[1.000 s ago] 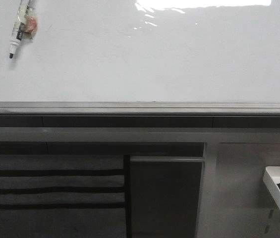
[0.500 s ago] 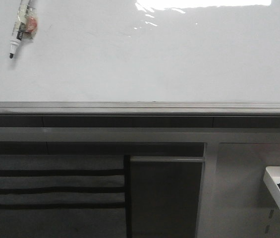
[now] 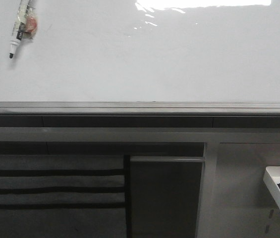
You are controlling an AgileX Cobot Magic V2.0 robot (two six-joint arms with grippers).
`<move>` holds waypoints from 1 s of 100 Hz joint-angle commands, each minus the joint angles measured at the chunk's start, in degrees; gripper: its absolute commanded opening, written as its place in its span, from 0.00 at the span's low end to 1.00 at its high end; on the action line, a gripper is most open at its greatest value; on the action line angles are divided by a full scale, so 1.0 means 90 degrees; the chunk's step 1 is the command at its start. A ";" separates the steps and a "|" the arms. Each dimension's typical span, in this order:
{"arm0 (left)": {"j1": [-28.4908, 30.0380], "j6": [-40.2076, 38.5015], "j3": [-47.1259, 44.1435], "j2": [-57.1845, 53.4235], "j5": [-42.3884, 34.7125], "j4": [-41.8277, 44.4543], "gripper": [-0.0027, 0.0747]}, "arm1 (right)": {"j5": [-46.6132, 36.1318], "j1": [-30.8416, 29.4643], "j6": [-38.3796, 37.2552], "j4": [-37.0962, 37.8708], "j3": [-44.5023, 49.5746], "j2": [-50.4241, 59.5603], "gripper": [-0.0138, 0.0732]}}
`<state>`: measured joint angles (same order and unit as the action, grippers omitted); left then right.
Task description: Write number 3 on whiteboard
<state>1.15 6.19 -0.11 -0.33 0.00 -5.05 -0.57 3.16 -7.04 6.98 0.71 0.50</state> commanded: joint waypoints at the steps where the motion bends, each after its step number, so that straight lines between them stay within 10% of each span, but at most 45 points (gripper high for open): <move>1: 0.0027 -0.0041 0.0440 -0.0199 -0.0362 -0.0397 0.01 | 0.0063 -0.0039 0.0053 -0.0199 -0.0526 0.0123 0.07; 41: 0.0027 0.0032 0.3607 0.1052 0.3140 -0.0293 0.01 | 0.2839 -0.0027 0.0334 -0.0202 -0.3496 -0.1552 0.07; 100: 0.0027 0.0032 0.3903 0.1367 0.2795 -0.0371 0.01 | 0.2413 -0.0027 0.0334 -0.0188 -0.3818 -0.2021 0.07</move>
<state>1.15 6.53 33.15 10.84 30.18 -7.68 25.95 3.16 -4.70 4.86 -31.56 -16.59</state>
